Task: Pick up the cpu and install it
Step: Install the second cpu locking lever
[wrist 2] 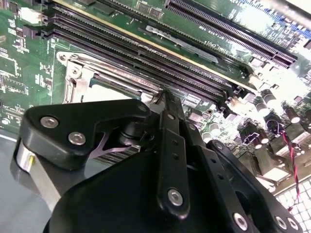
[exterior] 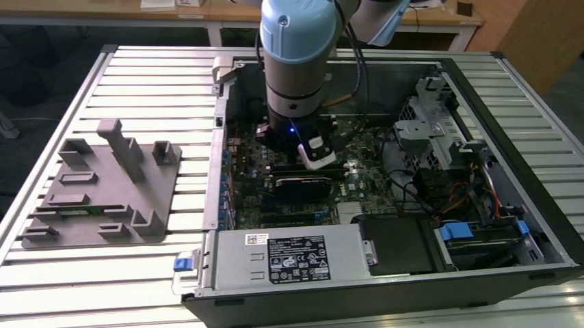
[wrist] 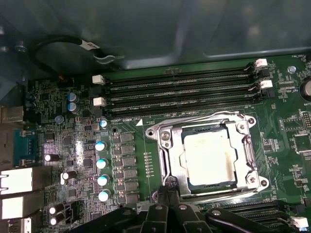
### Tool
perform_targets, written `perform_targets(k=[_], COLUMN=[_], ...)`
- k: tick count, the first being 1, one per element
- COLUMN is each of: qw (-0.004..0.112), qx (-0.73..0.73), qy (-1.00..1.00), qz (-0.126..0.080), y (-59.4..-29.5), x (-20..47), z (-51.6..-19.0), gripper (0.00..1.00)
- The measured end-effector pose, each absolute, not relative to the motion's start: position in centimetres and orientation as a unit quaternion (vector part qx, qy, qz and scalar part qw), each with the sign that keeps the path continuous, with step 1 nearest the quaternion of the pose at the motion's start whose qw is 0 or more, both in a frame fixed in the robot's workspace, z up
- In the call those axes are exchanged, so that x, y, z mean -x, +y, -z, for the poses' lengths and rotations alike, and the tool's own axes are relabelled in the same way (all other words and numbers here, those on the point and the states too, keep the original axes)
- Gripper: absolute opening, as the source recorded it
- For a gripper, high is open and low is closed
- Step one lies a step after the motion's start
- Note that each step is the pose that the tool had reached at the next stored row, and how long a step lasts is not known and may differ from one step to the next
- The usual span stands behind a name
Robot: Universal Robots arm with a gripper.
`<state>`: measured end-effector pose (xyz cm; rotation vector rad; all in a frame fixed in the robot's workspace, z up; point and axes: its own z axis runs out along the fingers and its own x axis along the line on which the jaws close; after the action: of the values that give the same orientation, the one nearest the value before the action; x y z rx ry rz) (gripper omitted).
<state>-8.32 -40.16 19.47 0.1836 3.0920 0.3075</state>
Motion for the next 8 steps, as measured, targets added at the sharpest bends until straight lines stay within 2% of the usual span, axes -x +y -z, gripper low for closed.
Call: perform_targets(k=[8], qw=[0.014], qx=[-0.059], qy=[0.993], qz=[-0.099], y=[-40.23], x=[8.6], z=[-19.34], gripper=[0.11])
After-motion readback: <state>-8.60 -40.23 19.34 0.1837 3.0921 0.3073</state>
